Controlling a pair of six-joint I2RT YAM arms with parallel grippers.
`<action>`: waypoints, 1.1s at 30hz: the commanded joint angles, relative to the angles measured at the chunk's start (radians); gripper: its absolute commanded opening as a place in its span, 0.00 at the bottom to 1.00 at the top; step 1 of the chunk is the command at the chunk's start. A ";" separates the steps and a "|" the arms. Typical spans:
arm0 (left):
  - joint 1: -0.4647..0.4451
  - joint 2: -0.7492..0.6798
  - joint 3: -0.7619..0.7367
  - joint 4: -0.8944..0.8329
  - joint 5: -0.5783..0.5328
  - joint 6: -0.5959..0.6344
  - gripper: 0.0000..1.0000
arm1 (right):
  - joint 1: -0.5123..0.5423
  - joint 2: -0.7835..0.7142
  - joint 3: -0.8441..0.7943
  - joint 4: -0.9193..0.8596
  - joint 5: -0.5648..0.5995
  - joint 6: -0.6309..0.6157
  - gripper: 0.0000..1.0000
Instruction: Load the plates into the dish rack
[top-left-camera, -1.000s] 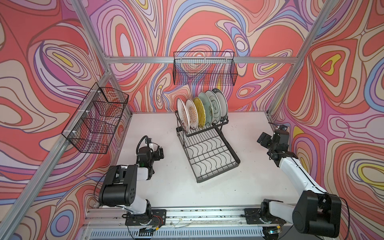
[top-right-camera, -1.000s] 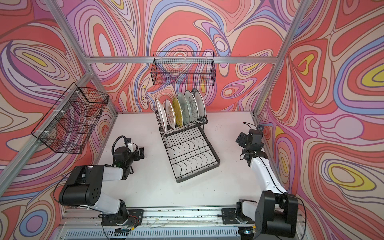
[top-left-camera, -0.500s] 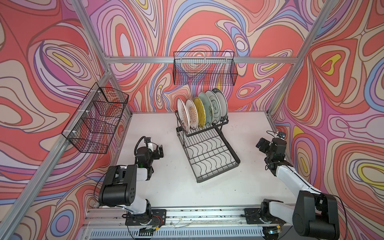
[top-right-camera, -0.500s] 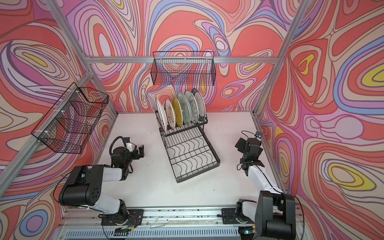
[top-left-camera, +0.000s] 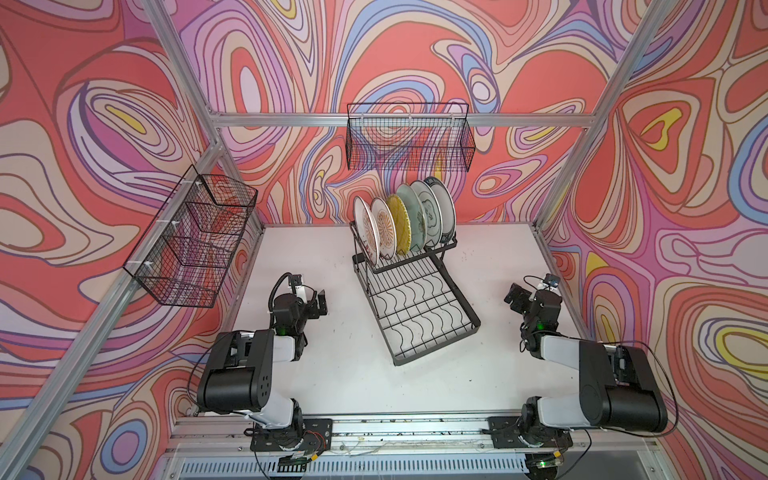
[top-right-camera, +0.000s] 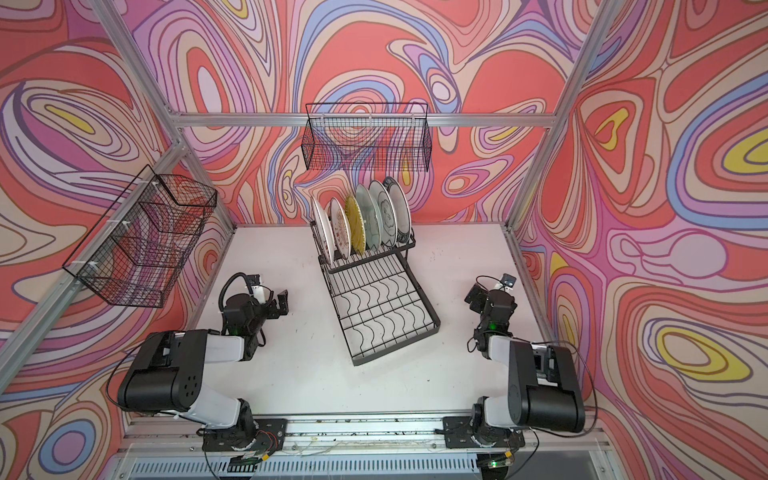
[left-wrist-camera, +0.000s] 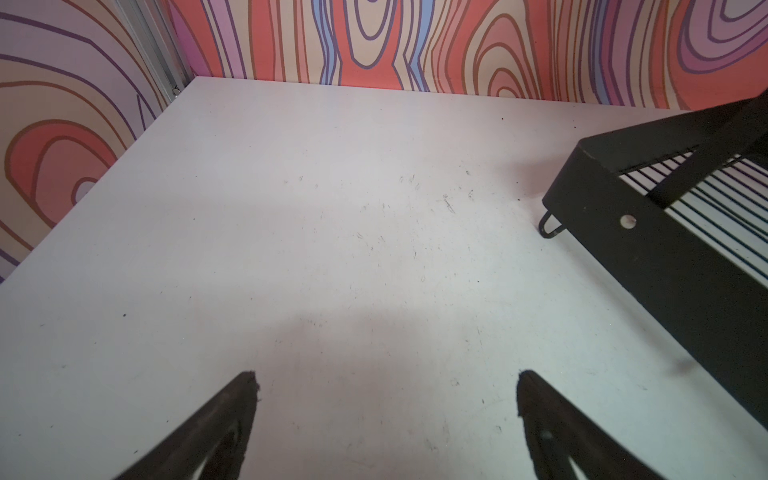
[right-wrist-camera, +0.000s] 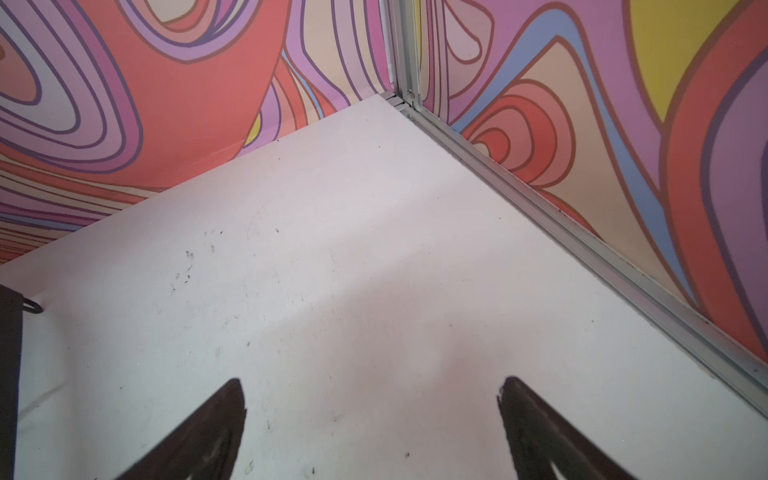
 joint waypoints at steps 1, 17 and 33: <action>-0.004 0.000 0.003 0.037 -0.008 0.006 1.00 | -0.006 0.034 -0.004 0.159 -0.008 -0.028 0.98; -0.004 0.000 0.003 0.037 -0.009 0.005 1.00 | 0.055 0.202 0.041 0.302 -0.273 -0.176 0.98; -0.005 0.000 0.006 0.034 -0.012 0.007 1.00 | 0.113 0.275 0.090 0.276 -0.249 -0.238 0.98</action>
